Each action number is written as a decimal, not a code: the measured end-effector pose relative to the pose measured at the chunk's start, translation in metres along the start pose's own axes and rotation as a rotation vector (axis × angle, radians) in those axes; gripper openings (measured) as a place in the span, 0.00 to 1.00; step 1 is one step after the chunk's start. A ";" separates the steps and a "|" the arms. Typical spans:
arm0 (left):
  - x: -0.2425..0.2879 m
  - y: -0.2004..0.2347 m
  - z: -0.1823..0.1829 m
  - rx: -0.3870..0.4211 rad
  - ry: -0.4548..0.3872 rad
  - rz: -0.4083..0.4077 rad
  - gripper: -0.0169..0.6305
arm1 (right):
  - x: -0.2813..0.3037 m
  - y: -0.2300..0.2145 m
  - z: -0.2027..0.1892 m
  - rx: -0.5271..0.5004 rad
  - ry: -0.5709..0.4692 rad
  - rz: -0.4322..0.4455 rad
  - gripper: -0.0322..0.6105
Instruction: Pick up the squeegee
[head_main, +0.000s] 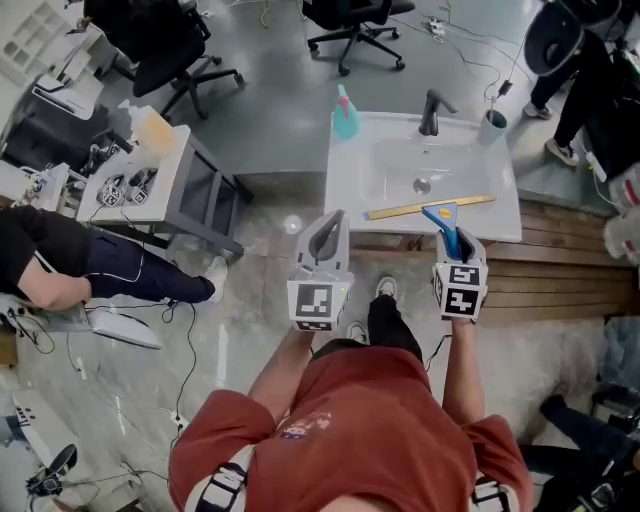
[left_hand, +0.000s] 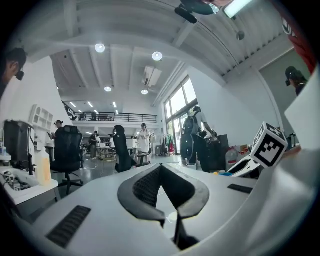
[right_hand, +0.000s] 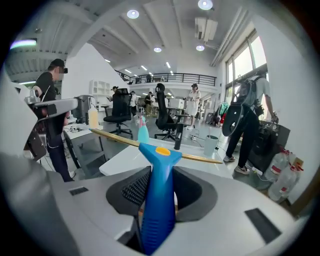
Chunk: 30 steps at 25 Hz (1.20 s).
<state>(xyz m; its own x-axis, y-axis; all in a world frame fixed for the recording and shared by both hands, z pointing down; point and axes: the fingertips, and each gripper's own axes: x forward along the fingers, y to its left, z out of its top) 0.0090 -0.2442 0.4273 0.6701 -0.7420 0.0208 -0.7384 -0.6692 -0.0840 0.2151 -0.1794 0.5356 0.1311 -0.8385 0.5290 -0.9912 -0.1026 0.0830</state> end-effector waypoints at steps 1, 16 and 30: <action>-0.003 -0.001 0.005 0.002 -0.009 -0.003 0.05 | -0.007 -0.004 0.005 0.003 -0.014 -0.016 0.27; 0.000 -0.001 0.052 0.038 -0.124 -0.034 0.05 | -0.082 -0.036 0.099 0.005 -0.293 -0.145 0.27; -0.014 0.015 0.104 0.071 -0.272 0.020 0.05 | -0.141 -0.040 0.160 -0.015 -0.638 -0.271 0.27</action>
<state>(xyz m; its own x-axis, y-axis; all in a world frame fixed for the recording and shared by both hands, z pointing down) -0.0042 -0.2397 0.3225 0.6585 -0.7103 -0.2486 -0.7507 -0.6431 -0.1513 0.2337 -0.1430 0.3227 0.3345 -0.9358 -0.1115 -0.9240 -0.3490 0.1564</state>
